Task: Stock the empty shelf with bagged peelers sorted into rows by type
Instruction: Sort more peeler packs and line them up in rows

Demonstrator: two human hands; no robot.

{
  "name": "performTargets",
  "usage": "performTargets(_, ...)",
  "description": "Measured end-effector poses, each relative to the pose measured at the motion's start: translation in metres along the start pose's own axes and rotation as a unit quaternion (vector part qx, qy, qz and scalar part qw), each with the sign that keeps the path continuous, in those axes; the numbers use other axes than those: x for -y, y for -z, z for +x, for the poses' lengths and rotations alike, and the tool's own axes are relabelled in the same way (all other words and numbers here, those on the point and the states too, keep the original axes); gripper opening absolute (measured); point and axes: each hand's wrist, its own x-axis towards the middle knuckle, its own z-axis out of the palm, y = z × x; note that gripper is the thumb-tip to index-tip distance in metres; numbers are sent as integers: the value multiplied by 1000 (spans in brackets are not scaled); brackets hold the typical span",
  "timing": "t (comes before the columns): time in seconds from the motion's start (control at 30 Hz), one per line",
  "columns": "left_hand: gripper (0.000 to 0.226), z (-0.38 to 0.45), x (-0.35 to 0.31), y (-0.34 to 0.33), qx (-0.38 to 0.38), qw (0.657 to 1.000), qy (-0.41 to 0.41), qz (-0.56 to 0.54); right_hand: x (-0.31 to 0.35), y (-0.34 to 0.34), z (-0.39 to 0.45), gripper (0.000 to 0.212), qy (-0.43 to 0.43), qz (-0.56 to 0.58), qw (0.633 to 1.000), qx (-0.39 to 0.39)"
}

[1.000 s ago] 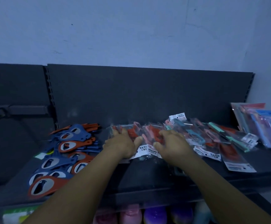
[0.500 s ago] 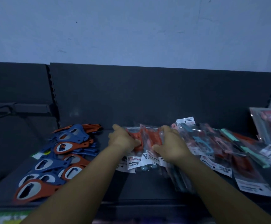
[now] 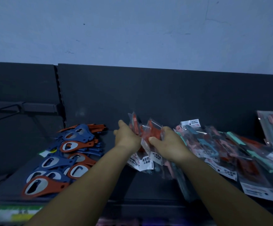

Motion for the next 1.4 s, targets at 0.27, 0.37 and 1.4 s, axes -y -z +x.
performTargets(0.27, 30, 2, 8, 4, 39, 999, 7, -37, 3, -6, 0, 44, 2, 3, 1000, -28)
performTargets(0.37, 25, 5, 10, 7, 19, 997, -6, -69, 2, -5, 0, 50, 5, 15, 999, -42)
performTargets(1.4, 42, -90, -75, -2, 183, 928, -200, -256, 30, 61, -84, 26, 78, 210, 928, -296)
